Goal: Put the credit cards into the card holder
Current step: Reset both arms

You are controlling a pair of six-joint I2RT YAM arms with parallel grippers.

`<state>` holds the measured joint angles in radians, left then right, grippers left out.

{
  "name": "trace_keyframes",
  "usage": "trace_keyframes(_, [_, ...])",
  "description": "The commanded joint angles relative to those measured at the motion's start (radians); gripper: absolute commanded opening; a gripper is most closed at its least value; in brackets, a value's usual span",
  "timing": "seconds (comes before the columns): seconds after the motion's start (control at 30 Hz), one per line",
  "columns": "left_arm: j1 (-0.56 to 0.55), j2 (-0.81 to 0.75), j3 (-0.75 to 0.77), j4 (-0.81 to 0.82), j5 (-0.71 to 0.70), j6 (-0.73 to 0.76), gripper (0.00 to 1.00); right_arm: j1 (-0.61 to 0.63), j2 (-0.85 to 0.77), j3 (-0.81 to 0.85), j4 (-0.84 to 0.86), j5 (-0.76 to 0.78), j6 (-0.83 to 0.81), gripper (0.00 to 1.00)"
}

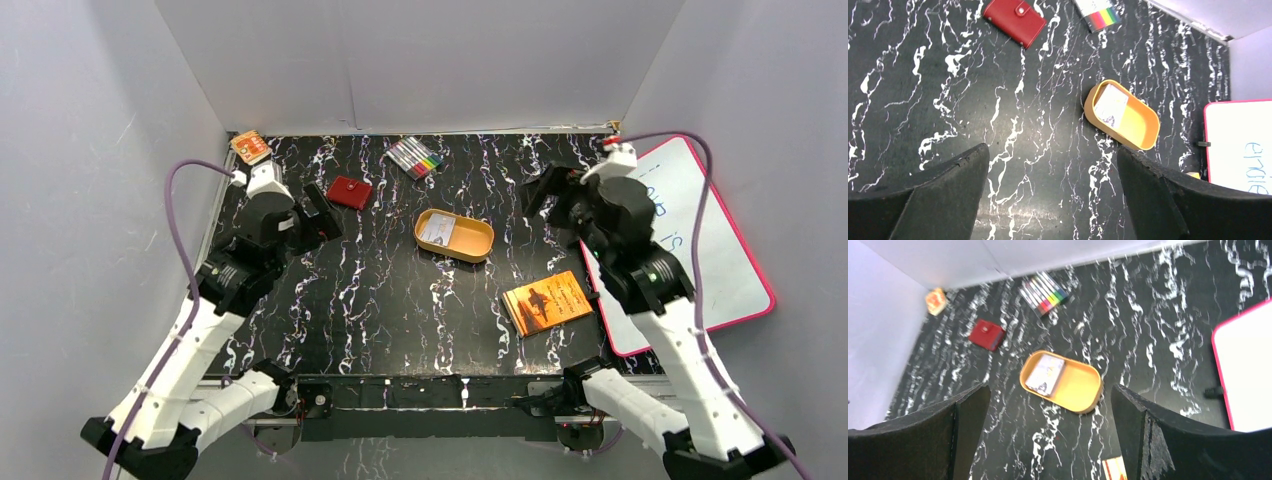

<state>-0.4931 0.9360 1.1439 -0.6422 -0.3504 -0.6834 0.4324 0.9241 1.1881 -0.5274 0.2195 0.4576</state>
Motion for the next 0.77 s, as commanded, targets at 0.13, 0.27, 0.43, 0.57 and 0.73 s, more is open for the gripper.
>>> trace_keyframes(0.13, [-0.004, -0.057, -0.019, 0.055, -0.016, 0.081, 0.95, 0.0, -0.115, -0.096, 0.161, 0.001, 0.022, 0.99])
trace_keyframes(0.27, [-0.008, -0.059, -0.019, 0.046, -0.055, 0.101, 0.95, -0.001, -0.073, -0.042, 0.094, 0.04, 0.04, 0.99])
trace_keyframes(0.43, [-0.012, -0.083, -0.025, 0.039, -0.052, 0.107, 0.95, -0.001, -0.105, -0.048, 0.159, -0.029, -0.02, 0.99])
trace_keyframes(0.57, [-0.013, -0.093, -0.037, 0.033, -0.055, 0.114, 0.95, 0.0, -0.183, -0.132, 0.278, -0.063, -0.007, 0.99])
trace_keyframes(0.73, [-0.013, -0.092, -0.039, 0.018, -0.066, 0.116, 0.95, 0.0, -0.206, -0.169, 0.28, -0.024, 0.023, 0.99])
